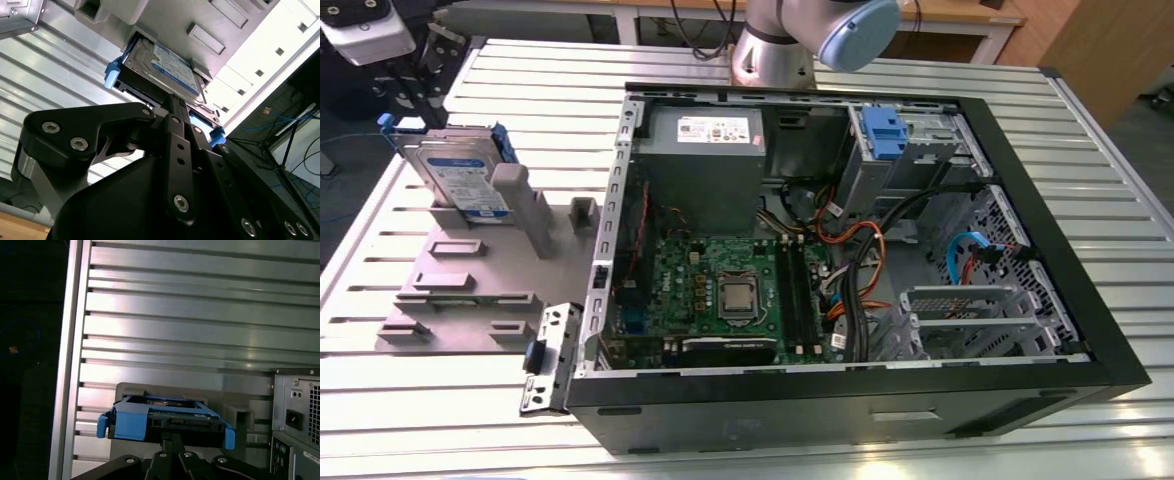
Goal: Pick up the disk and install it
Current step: 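Pick up the disk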
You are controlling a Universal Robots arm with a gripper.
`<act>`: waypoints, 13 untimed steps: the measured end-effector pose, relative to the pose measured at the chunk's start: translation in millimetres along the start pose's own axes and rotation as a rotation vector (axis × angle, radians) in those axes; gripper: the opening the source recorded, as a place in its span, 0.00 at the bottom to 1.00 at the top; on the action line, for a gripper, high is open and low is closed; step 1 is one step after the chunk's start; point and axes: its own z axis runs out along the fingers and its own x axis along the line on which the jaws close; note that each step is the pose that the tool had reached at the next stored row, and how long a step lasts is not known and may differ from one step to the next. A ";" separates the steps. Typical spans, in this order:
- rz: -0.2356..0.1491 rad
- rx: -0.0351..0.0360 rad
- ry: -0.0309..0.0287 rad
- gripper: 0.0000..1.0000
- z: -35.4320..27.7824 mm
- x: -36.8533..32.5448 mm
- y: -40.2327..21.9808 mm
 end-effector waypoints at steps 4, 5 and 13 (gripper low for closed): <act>-0.065 -0.0008 0.0027 0.11 0.1 0.0 0.0; -0.081 -0.0010 0.0034 0.11 0.1 0.0 0.0; -0.215 -0.0026 0.0091 0.11 0.3 0.0 0.0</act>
